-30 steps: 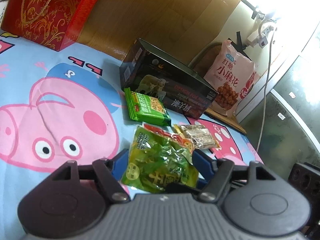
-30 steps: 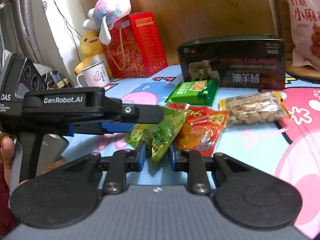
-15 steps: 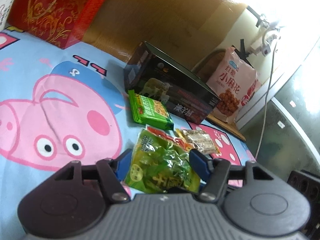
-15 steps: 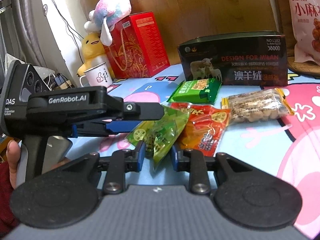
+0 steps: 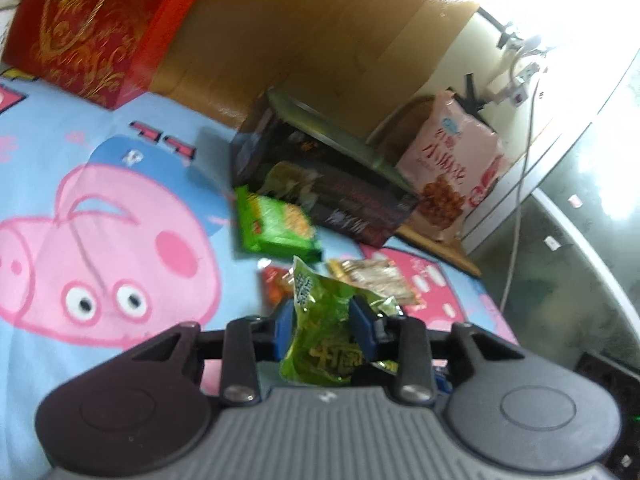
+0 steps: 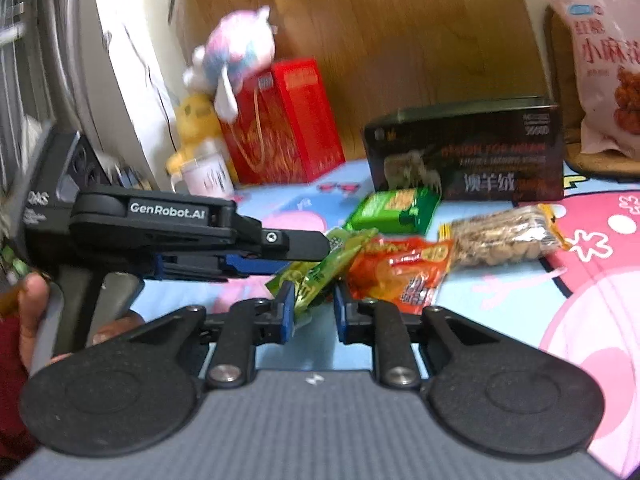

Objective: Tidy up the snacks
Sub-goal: 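Carry the green packet into the metal tin and release it, then grasp the clear peanut bag with the right gripper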

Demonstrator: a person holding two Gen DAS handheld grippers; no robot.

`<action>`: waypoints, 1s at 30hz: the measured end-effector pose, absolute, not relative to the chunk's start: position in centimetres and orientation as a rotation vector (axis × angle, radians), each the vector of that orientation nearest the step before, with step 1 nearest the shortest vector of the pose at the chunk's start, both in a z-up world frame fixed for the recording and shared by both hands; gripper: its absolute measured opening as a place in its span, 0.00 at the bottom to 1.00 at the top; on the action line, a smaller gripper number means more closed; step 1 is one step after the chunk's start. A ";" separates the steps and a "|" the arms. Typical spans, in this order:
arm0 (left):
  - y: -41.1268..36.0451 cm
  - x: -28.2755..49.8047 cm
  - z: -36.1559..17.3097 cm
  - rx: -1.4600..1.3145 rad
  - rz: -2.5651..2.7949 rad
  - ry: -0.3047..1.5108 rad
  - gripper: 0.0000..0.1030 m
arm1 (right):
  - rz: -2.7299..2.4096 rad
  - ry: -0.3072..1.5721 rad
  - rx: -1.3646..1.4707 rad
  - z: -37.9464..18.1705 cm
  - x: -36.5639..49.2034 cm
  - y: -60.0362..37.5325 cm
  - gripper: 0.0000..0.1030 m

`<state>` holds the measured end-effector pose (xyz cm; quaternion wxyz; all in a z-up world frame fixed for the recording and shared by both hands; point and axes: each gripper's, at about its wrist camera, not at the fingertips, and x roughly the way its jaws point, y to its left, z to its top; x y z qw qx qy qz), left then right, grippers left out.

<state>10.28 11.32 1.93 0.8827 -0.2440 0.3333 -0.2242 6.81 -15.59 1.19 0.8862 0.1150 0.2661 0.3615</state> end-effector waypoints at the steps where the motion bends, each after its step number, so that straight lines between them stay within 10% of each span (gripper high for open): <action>1: 11.1 10.5 2.5 -0.504 -0.477 0.688 0.29 | 0.757 0.550 0.281 1.4 7.1 -16.2 0.22; 14: 3.9 25.0 11.0 -0.289 -0.502 0.553 0.32 | 0.635 0.415 0.369 7.7 20.4 -19.2 0.20; 18: 2.5 29.4 8.5 -0.280 -0.429 0.636 0.33 | 0.470 0.468 0.312 6.0 24.5 -19.1 0.39; 30: 6.6 21.2 6.4 -0.310 -0.494 0.660 0.39 | 0.358 0.503 0.384 2.2 16.8 -23.1 0.49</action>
